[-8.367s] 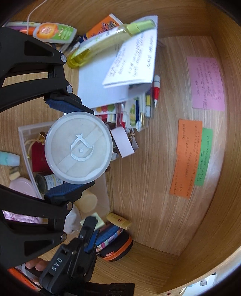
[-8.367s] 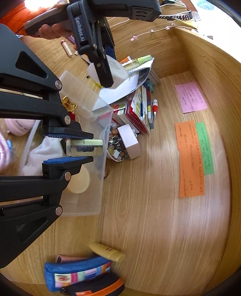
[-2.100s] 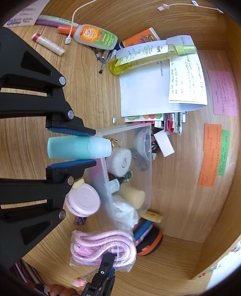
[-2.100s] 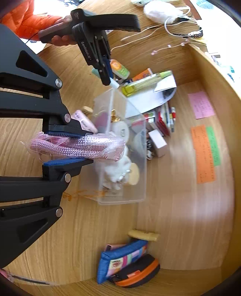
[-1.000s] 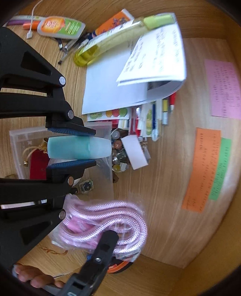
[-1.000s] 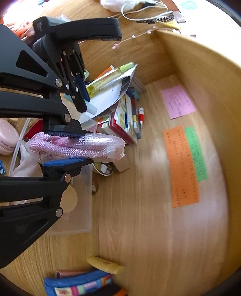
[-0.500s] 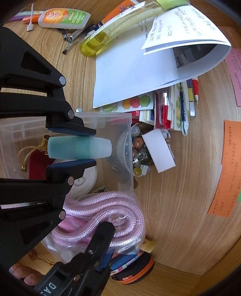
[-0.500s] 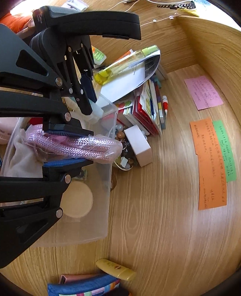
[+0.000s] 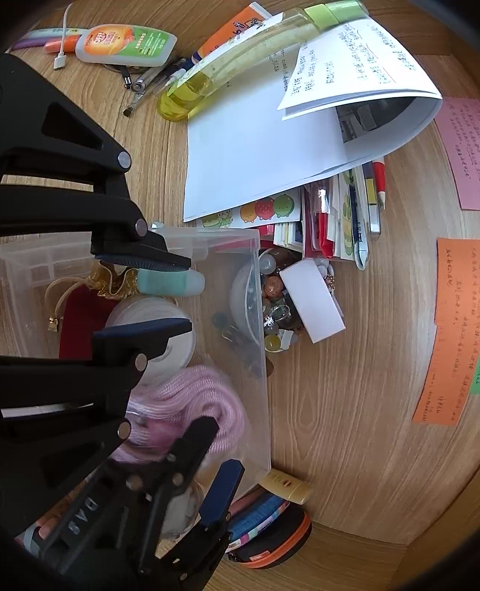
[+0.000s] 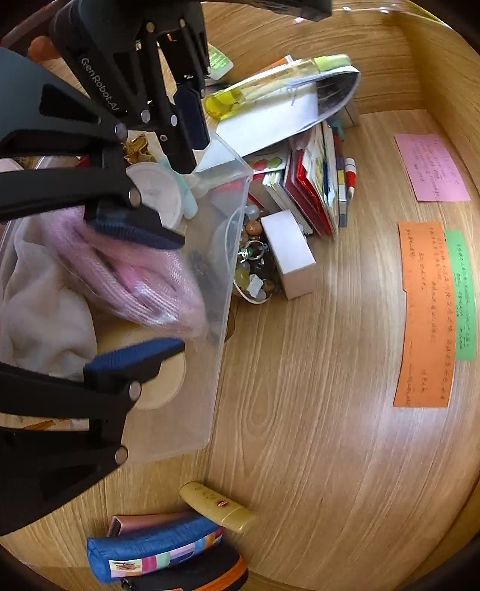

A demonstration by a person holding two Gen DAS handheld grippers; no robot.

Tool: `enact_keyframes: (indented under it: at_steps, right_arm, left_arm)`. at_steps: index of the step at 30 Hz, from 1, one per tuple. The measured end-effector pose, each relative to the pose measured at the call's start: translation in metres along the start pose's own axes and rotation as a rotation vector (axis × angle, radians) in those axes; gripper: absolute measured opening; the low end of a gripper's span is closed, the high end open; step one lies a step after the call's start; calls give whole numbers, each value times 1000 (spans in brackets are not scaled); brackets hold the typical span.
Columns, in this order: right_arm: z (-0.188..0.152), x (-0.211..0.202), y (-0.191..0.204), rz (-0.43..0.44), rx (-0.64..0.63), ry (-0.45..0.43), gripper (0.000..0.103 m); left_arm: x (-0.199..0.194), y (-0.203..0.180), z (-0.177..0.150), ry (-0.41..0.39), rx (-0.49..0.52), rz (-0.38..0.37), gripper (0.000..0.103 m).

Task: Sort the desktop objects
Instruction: 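Carry the teal bottle and pink rope bag into the clear box and release, then withdraw both open grippers from the box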

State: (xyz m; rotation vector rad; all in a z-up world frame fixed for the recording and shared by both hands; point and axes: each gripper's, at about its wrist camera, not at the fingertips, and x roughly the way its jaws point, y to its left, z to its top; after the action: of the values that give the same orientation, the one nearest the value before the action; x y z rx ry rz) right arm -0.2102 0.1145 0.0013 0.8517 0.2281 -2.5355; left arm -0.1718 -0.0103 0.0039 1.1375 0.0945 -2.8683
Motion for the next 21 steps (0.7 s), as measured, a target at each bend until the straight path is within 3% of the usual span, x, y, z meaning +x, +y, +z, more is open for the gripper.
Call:
enact_keyframes:
  at_steps: [2, 9, 14, 17, 21]
  right_arm:
    - [-1, -2, 4, -6, -21, -8, 53]
    - [0, -13, 10, -32, -66, -34, 67]
    - [0, -31, 13, -75, -105, -105, 83]
    - [2, -41, 9, -64, -98, -112, 88]
    - [-4, -56, 10, -69, -126, -106, 98]
  left_arm:
    - [0, -1, 0, -13, 3, 4, 36]
    - [-14, 5, 2, -36, -11, -6, 43]
    - [-31, 11, 3, -94, -28, 25, 65]
    - [-44, 14, 1, -117, -34, 3, 77]
    - [-59, 11, -7, -168, -8, 45, 93]
